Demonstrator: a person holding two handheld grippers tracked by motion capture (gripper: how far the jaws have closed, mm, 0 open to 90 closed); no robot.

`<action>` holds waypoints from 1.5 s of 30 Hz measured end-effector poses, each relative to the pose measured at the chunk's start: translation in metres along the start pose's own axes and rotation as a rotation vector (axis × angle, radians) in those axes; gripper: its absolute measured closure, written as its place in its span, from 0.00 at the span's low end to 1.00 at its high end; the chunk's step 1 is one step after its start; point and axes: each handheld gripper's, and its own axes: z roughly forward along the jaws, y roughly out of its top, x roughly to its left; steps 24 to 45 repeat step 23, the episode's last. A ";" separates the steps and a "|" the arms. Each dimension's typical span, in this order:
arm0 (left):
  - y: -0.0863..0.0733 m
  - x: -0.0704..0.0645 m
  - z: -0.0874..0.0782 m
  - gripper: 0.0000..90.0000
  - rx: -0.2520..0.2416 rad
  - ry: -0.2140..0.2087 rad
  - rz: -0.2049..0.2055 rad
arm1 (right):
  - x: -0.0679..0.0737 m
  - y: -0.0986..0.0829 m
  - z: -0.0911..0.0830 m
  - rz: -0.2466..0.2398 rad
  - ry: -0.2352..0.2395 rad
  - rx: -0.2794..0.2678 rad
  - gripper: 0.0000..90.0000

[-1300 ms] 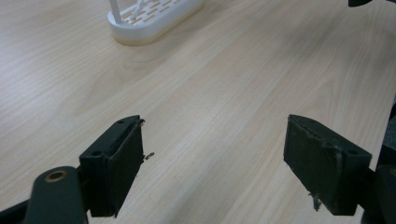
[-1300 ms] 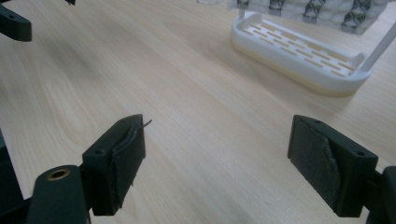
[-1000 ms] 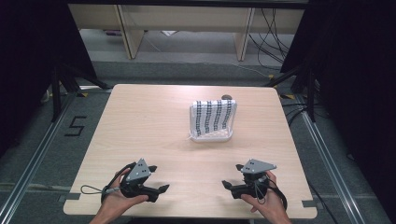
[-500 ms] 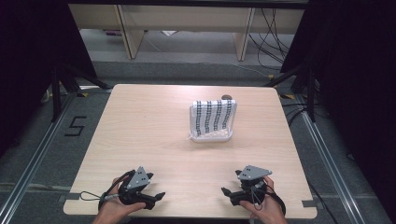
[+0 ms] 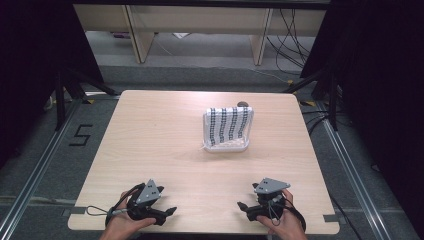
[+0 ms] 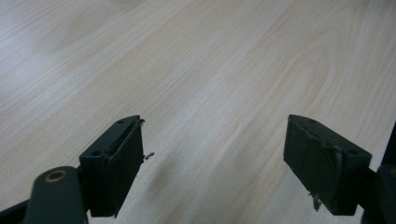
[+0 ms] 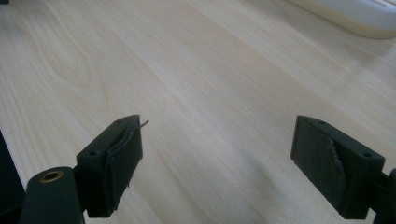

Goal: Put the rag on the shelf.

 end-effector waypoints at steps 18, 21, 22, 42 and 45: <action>0.000 0.001 0.000 0.22 -0.016 -0.004 -0.027 | -0.001 0.000 -0.001 0.008 -0.005 0.001 0.20; 0.000 0.001 -0.001 0.22 -0.016 -0.003 -0.025 | -0.001 0.000 -0.001 0.012 -0.010 0.003 0.20; 0.000 0.001 -0.001 0.22 -0.015 -0.003 -0.025 | -0.001 0.000 -0.001 0.013 -0.009 0.003 0.20; 0.000 0.001 0.000 0.22 -0.015 -0.004 -0.025 | -0.001 0.000 -0.001 0.012 -0.009 0.002 0.20; 0.000 0.001 0.000 0.22 -0.015 -0.004 -0.025 | -0.001 0.000 -0.001 0.012 -0.009 0.002 0.20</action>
